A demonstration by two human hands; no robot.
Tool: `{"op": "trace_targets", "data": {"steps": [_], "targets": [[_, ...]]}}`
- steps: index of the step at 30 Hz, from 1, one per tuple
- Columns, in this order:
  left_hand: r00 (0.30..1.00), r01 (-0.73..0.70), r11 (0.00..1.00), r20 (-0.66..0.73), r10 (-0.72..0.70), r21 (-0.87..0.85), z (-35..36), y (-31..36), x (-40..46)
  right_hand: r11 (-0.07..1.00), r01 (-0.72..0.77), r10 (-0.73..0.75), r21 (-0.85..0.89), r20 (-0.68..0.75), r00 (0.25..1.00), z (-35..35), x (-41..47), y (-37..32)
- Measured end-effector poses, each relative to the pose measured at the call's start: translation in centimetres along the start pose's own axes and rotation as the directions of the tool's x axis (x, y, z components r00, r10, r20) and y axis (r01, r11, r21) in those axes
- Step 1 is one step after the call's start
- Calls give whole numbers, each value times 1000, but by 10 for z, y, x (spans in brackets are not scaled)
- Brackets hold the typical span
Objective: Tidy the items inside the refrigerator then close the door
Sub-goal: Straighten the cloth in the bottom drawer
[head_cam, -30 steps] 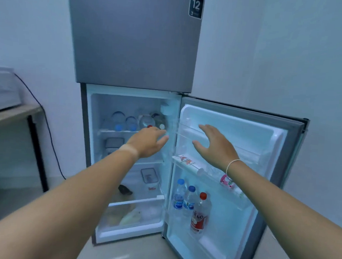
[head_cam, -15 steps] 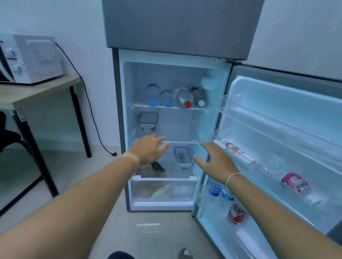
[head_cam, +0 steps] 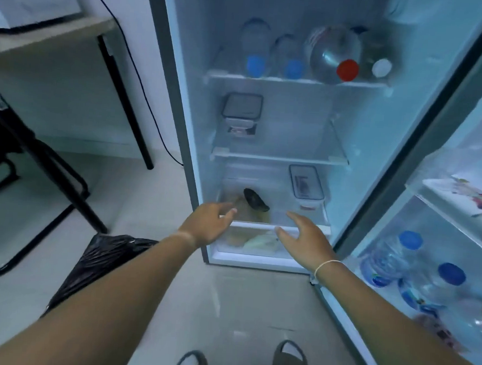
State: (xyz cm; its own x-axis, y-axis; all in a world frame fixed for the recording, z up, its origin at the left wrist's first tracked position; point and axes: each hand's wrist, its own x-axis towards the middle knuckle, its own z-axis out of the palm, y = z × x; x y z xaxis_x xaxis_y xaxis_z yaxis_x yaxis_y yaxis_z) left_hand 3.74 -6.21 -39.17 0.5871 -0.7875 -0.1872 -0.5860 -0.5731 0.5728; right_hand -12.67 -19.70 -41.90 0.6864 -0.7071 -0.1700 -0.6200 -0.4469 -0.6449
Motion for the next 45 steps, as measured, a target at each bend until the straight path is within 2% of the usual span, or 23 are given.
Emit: {"op": "trace_targets", "data": {"steps": [7,15,19,27,35,41,43,45], "targets": [[995,94,990,38,-90,-101,46,-44,83,991,-55,54,125,10,998,61,88,26],[995,42,998,92,-47,57,77,-71,169,986,-74,73,147,7,997,99,165,50],[995,13,997,99,-20,77,83,-77,201,986,-84,88,143,-24,996,107,190,61],[997,22,1000,77,-21,-3,101,-73,256,991,-108,110,72,-18,994,123,225,77],[979,142,988,157,-131,-61,123,-79,297,990,-105,103,-92,-28,994,139,246,84],[972,231,939,101,-211,-255,129,-81,297,991,-123,122,-45,-17,992,146,240,85],[958,286,863,114,-263,-416,129,-82,294,988,-149,149,31,-3,989,145,238,83],[937,342,752,138,-322,-564,127,-81,287,960,-198,198,199,21,980,143,235,80]]}}
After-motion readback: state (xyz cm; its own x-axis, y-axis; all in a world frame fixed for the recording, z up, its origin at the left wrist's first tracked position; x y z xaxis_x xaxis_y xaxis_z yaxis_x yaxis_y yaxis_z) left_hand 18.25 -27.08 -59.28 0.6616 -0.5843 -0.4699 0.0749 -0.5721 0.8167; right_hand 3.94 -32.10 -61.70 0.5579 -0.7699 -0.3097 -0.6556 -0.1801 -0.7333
